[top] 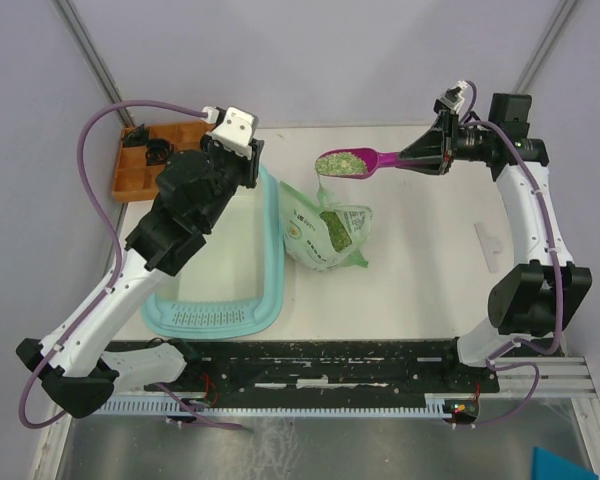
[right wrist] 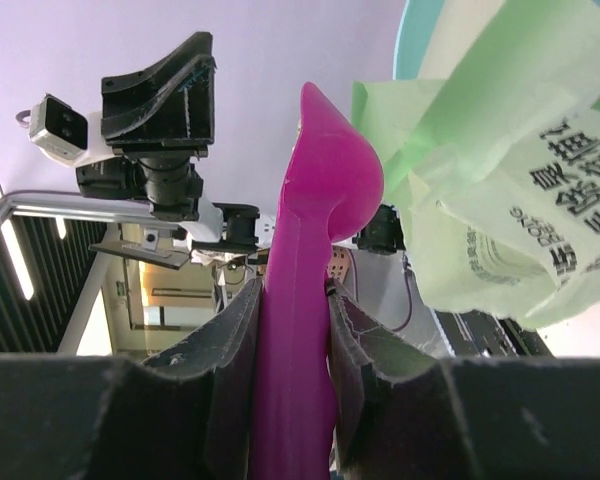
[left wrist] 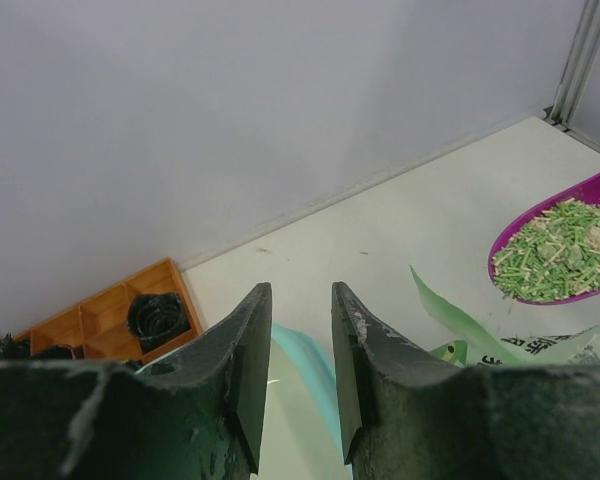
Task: Fill the litter box with clean litter
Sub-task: Pour the cat litter into the litter box.
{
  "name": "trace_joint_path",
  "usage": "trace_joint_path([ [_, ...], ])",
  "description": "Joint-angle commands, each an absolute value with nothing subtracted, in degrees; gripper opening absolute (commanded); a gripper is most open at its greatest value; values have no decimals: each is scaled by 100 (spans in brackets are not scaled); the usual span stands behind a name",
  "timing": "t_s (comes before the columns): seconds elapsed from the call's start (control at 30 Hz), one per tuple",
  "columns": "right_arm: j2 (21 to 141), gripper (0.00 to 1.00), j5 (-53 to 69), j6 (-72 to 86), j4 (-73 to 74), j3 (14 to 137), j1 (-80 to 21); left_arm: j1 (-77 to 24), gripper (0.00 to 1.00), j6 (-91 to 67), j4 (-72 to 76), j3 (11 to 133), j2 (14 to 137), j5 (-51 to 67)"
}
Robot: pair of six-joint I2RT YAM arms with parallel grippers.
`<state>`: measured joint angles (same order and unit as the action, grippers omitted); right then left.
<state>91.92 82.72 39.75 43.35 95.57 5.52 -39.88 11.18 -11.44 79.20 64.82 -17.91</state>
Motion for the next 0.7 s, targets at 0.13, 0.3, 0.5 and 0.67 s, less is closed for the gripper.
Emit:
trace_joint_path([
  [0.13,9199,2,8426,6542,1239,9448,89,-3998,37,903,-1234,8201,6251,-2115],
  [0.3,9379,2,8371,6713,1040,9671,-189,-4000,38,902,-1286,8178,6129,-2354],
  [0.5,9523,2,8341,7506,92,9672,-462,-3997,42,900,-1295,8104,5932,-2737],
  [0.67,9651,2,8330,7811,-323,9810,-707,-3998,46,836,-1254,8013,5784,-3088],
])
